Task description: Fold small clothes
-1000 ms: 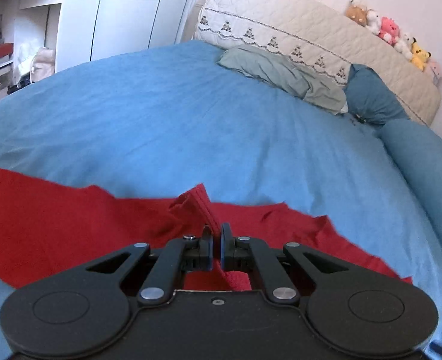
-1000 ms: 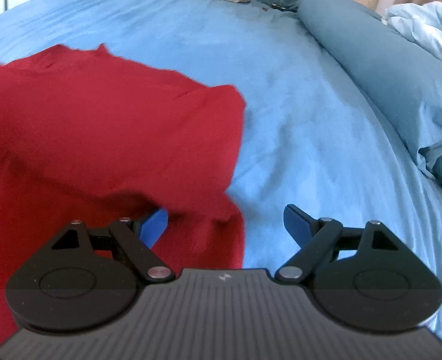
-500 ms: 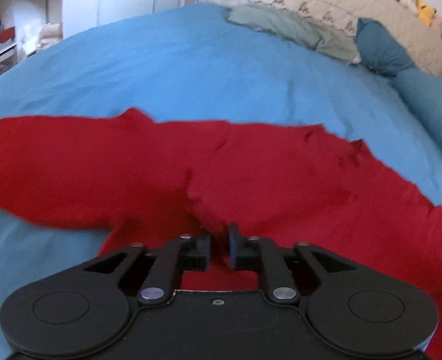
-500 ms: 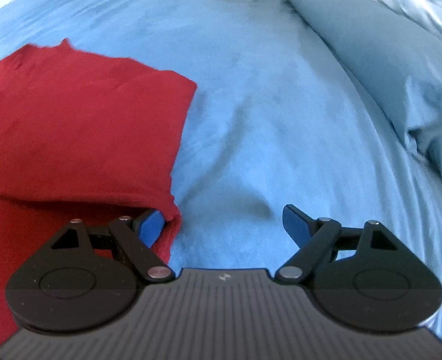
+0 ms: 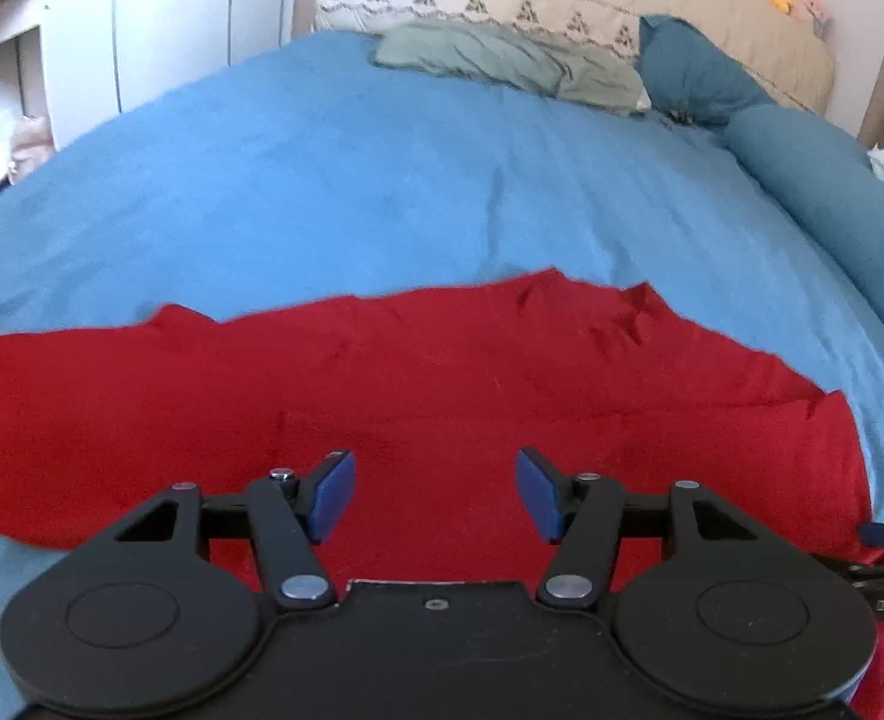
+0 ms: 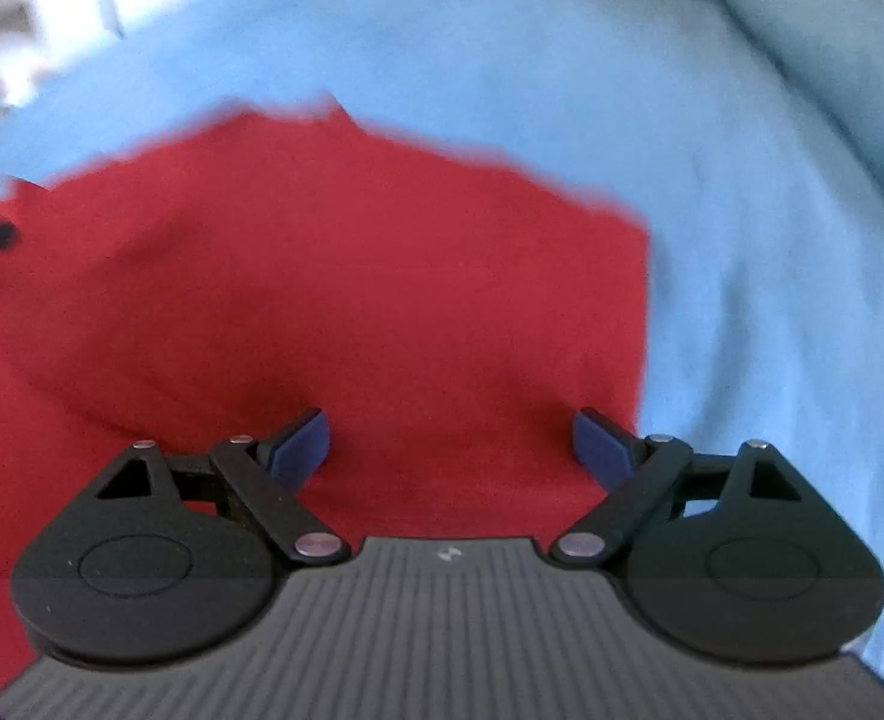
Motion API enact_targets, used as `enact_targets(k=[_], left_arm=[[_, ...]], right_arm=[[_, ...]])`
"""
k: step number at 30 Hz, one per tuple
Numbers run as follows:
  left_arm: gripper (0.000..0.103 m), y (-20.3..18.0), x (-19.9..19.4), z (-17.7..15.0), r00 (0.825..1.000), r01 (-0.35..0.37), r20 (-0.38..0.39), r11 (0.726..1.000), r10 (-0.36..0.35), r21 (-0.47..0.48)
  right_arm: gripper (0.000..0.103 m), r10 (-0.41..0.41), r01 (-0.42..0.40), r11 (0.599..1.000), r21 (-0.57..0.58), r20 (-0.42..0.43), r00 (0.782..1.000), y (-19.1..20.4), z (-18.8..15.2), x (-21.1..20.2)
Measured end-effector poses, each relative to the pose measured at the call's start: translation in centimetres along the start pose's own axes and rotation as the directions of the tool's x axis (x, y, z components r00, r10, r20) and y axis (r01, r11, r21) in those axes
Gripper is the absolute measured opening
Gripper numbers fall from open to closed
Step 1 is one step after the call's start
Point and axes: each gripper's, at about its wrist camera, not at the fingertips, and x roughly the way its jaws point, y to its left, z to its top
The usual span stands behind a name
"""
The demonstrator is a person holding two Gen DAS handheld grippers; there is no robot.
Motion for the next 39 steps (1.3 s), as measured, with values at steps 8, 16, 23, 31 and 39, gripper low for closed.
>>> enact_targets(k=[8,16,23,31,39], left_arm=[[0.064,1.0,1.7,-2.8,0.998,0.003,-0.070,0.999,0.000,0.042],[0.064,0.9,1.9,-3.0,0.998,0.005,-0.066,0.998,-0.001,0.060],[0.062,1.8,-0.1,-1.3,0.998,-0.001,-0.065,1.000,0.001,0.007],[0.063,6.9,-9.4,1.5,0.997,-0.075,0.013,0.994,0.076,-0.084],[0.098,17.6,-15.8,1.4,0.986,-0.146,0.044,0.964,0.159,-0.220]], right_arm=[[0.103,0.050,-0.050,0.999,-0.012,0.093,0.994,0.0,3.6,-0.9],[0.103,-0.038,0.032,0.996,0.080,0.083,0.996,-2.7,8.1,7.3],[0.103,-0.013,0.010,0.999,0.032,0.099,0.995,-1.3,9.2,3.6],[0.103,0.045,-0.046,0.999,0.004,0.175,0.984,5.1,10.0,-7.8],[0.103,0.107,-0.109,0.994,0.015,0.086,0.991,15.5,8.4,-12.0]])
